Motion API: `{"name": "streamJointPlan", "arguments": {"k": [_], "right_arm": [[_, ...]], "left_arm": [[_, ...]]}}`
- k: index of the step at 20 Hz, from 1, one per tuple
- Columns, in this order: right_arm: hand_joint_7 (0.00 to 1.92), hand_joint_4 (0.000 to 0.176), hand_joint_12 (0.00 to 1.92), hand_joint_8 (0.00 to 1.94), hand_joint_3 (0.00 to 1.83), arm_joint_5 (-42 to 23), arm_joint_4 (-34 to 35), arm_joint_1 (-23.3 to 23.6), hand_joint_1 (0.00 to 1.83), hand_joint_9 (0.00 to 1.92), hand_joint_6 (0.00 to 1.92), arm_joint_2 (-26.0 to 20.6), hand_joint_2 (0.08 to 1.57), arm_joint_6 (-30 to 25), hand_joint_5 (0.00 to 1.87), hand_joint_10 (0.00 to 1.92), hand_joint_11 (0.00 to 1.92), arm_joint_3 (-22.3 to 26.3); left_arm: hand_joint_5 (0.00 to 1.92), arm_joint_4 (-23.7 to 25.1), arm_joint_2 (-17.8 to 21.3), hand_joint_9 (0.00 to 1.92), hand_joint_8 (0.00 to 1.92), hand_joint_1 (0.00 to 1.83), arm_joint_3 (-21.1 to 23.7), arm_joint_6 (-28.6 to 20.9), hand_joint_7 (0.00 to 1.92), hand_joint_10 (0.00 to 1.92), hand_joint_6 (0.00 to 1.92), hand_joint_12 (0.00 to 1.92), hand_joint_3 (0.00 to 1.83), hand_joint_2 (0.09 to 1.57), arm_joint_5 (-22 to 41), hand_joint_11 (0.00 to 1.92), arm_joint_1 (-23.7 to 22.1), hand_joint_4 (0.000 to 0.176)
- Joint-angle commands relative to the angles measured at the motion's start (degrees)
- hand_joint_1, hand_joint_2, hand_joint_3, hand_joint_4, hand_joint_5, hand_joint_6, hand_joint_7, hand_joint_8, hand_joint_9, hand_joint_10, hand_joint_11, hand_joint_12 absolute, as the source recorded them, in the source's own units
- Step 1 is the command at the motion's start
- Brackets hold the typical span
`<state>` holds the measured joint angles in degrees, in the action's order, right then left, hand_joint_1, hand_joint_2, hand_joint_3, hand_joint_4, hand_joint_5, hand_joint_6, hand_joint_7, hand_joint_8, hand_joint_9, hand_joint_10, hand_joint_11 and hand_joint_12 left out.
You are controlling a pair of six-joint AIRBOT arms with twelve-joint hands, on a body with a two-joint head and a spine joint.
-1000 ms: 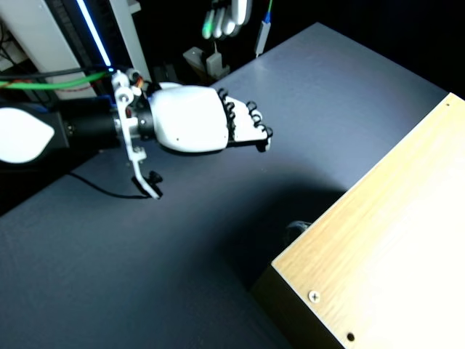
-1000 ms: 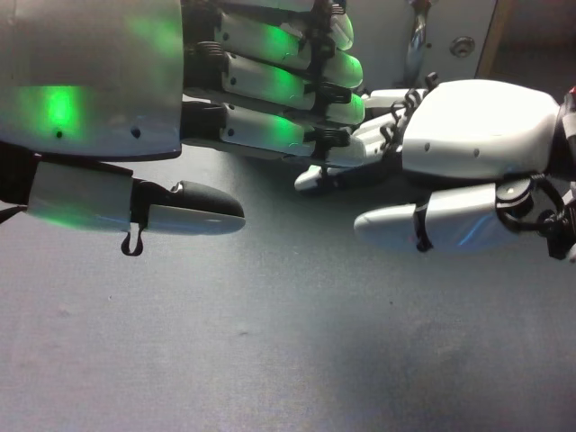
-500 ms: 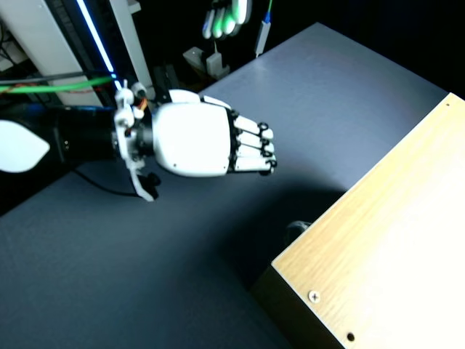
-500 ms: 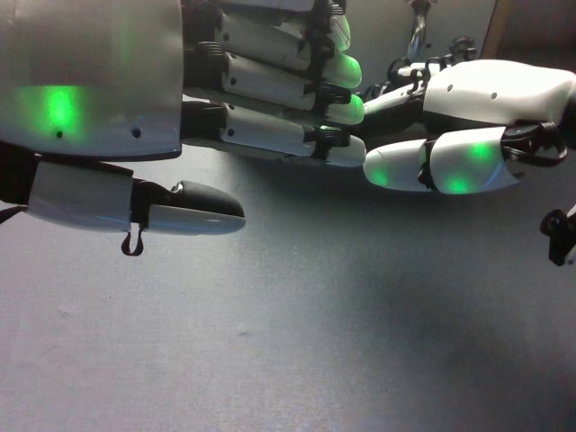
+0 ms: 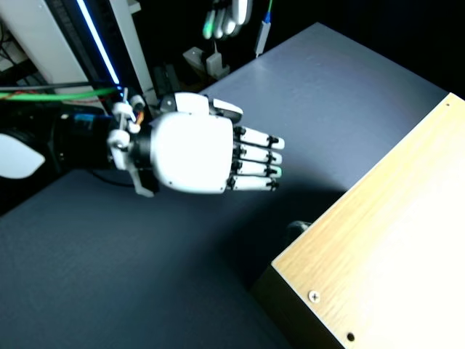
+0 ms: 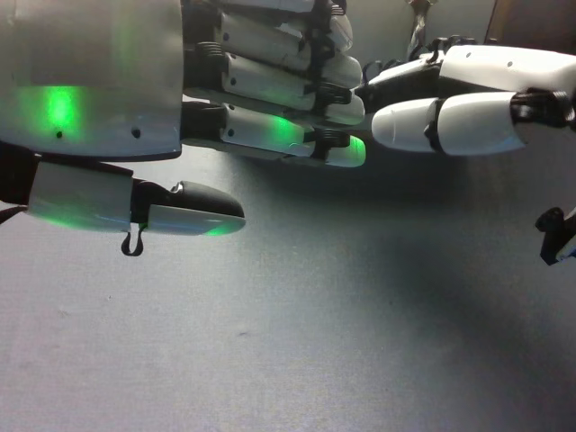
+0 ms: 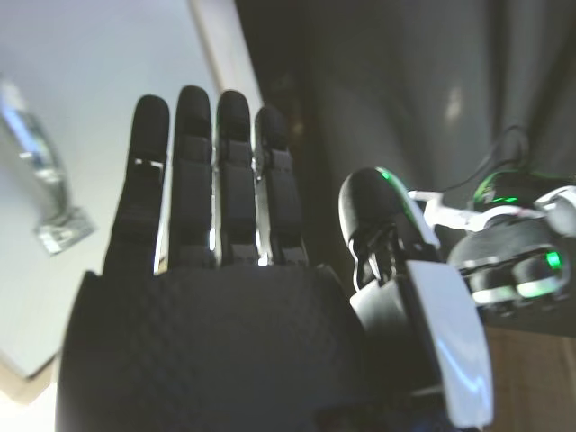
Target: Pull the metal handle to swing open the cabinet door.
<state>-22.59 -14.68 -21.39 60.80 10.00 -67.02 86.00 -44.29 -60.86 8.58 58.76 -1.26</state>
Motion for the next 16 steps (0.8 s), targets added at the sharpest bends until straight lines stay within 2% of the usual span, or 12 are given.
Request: {"name": "streamJointPlan", "arguments": {"k": [1,4,8,16], "right_arm": [[0.42,0.0,0.99,0.0,0.1,-5.62,3.22,0.47,0.0,0.39,0.0,-0.26,1.57,-0.53,0.41,0.0,0.0,-0.09],[0.43,0.0,0.99,0.0,0.08,-4.94,8.03,0.47,0.0,0.39,0.0,-0.26,1.57,-0.53,0.41,0.0,0.0,-0.34],[0.42,0.0,1.0,0.0,0.1,-4.61,18.05,0.47,0.0,0.39,0.0,-0.26,1.57,-0.52,0.41,0.0,0.0,0.08],[0.43,0.0,1.01,0.0,0.11,-2.23,30.57,0.47,0.0,0.39,0.0,-1.57,1.57,0.29,0.41,0.0,0.0,1.35]], "left_arm": [[0.47,-5.52,0.27,0.45,0.0,0.0,0.07,0.66,0.49,0.0,0.0,0.78,0.02,1.57,1.4,0.11,-0.53,0.0],[0.47,-5.52,0.27,0.46,0.0,0.0,0.07,0.66,0.49,0.0,0.0,0.79,0.02,1.57,1.4,0.11,-0.53,0.0],[0.47,-5.52,0.27,0.47,0.0,0.0,0.07,0.66,0.49,0.0,0.0,0.79,0.02,1.57,1.4,0.12,-0.53,0.0],[0.47,-5.52,0.27,0.47,0.0,0.0,0.07,0.66,0.5,0.0,0.0,0.76,0.04,1.57,1.4,0.14,-0.53,0.0]]}}
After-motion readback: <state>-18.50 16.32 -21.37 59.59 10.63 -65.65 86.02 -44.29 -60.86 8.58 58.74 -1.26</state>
